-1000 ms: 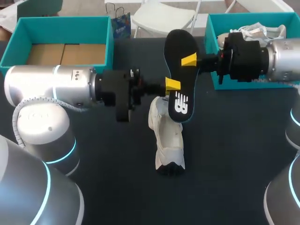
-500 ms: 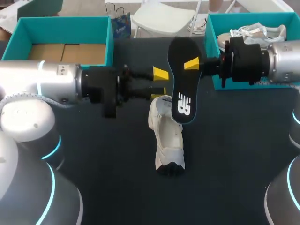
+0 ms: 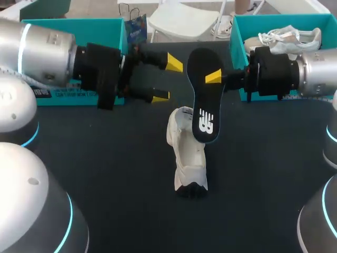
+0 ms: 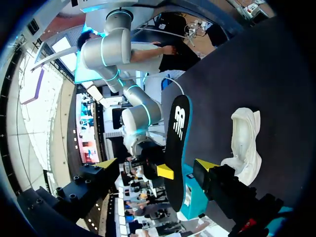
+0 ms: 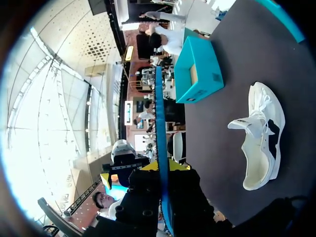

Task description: Take the shoe out of the shoebox, open the shoe tongue, remove and reinsert the insole, then place the shoe into the shoebox

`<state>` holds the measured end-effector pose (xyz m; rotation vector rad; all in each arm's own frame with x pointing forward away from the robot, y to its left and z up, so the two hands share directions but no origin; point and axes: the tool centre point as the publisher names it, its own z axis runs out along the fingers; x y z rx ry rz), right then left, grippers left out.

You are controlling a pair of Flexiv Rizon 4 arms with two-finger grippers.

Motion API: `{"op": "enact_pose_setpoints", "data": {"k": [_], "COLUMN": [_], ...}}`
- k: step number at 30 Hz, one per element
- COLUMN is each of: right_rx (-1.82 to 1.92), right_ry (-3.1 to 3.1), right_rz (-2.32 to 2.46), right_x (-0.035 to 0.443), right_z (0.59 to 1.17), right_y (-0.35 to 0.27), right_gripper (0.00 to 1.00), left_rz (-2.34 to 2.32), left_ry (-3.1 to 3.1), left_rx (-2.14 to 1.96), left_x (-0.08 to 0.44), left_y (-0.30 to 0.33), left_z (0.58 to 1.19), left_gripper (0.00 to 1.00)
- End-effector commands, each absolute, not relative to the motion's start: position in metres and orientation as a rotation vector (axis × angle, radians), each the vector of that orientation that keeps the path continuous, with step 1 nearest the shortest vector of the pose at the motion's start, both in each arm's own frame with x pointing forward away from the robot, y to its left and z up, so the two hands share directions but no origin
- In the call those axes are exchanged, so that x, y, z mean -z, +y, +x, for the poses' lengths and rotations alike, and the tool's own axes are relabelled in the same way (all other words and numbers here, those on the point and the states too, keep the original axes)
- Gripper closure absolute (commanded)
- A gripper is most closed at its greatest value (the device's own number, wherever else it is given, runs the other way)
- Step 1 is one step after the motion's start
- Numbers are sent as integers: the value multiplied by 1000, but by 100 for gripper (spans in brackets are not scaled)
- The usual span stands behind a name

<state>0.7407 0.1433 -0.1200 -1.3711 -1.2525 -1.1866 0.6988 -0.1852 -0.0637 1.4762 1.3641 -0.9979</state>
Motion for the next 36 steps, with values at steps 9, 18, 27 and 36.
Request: {"op": "enact_pose_setpoints", "data": {"k": [9, 18, 27, 36], "right_rx": [1167, 1154, 1143, 1141], "right_ry": [-1259, -1255, -1272, -1283], "right_rz": [-1367, -1368, -1365, -1361], "right_x": [125, 129, 131, 132], "right_z": [744, 739, 736, 735], "right_y": [147, 147, 151, 153], "right_gripper": [100, 100, 100, 100], "left_rz": [1555, 1766, 1962, 2031], "left_ry": [1441, 1688, 1933, 2209], "left_rx": [969, 881, 675, -170], "left_x": [63, 54, 47, 56], "left_y": [-190, -197, -209, -211], "left_z": [704, 719, 725, 728], "left_gripper": [0, 0, 0, 0]}}
